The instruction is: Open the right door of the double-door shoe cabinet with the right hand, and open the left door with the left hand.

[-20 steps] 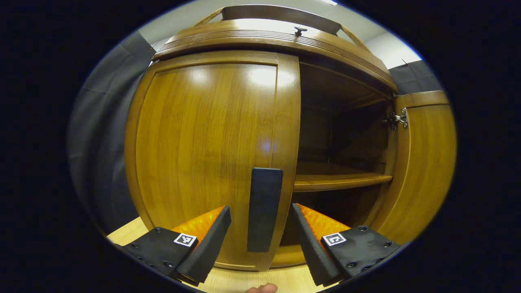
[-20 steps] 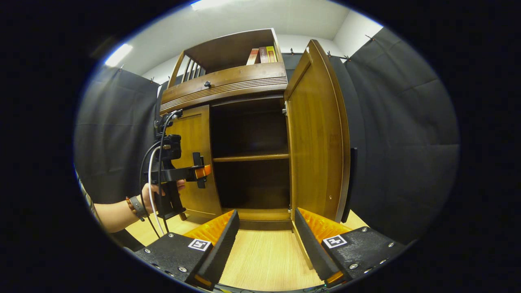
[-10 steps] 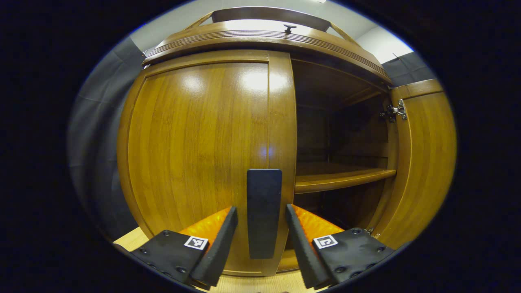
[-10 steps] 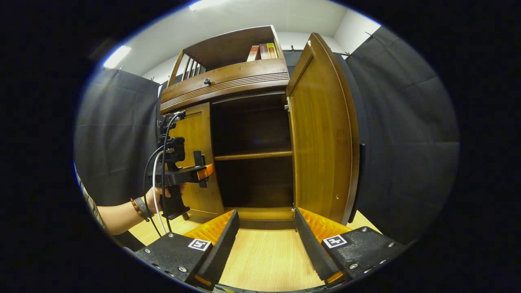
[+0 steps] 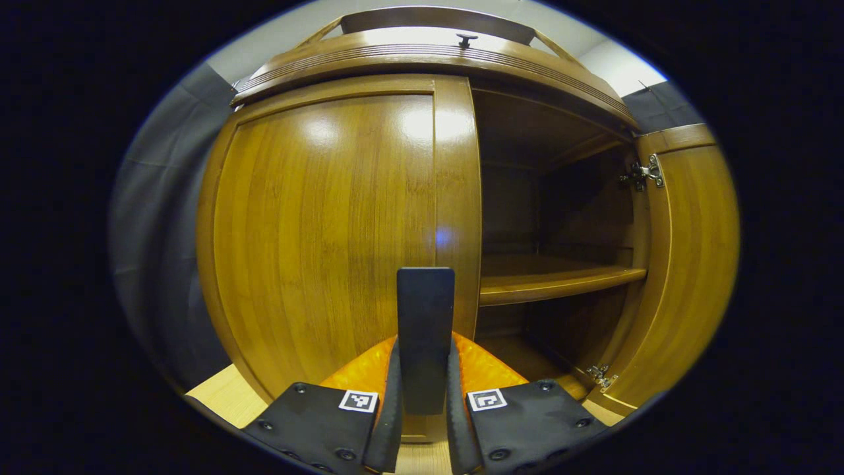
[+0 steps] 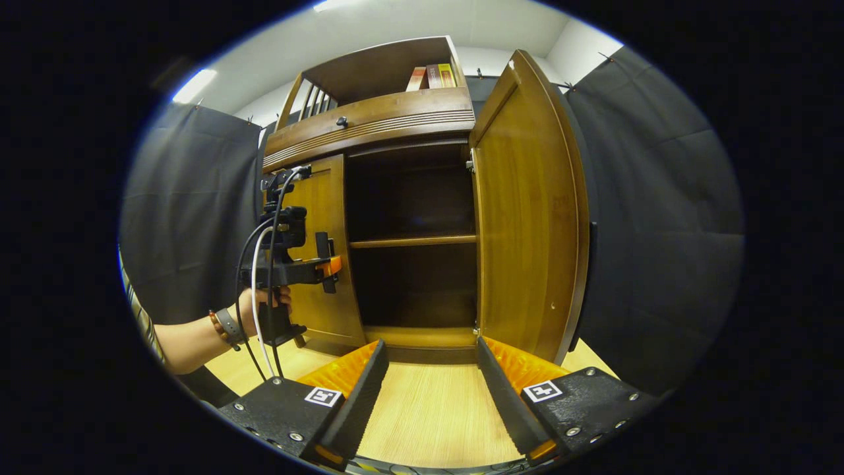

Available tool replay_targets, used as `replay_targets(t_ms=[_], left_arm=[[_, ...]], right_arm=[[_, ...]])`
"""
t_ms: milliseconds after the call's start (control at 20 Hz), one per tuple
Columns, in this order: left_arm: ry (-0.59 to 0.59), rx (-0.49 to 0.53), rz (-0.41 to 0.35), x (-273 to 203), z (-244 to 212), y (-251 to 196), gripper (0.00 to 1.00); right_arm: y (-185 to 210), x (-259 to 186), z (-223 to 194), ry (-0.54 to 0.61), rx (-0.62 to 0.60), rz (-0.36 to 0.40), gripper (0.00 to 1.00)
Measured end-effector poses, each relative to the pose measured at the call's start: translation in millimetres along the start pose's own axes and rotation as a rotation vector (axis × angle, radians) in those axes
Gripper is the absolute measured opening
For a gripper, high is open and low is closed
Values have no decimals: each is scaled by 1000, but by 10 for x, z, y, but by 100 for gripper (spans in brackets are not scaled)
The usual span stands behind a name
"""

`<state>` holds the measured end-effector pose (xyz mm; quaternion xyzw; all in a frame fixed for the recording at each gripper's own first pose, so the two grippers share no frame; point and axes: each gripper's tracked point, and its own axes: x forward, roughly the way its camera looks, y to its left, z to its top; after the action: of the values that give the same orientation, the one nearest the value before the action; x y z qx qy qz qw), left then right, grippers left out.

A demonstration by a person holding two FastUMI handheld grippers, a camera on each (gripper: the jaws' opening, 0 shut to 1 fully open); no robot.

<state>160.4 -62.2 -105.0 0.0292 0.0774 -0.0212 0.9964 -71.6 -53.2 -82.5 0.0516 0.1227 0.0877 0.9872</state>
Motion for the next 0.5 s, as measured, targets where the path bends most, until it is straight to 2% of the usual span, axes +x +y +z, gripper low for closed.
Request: replay_targets(t_ms=[150, 400, 500], left_arm=[[-3, 13, 38, -226, 28, 72, 34], [-9, -26, 9, -694, 28, 215, 35], [-1, -34, 5, -888, 33, 292, 35]], right_arm=[[55, -2, -38, 6, 1, 9, 85], [208, 30, -62, 20, -1, 21, 85], [239, 43, 17, -8, -11, 7, 85]])
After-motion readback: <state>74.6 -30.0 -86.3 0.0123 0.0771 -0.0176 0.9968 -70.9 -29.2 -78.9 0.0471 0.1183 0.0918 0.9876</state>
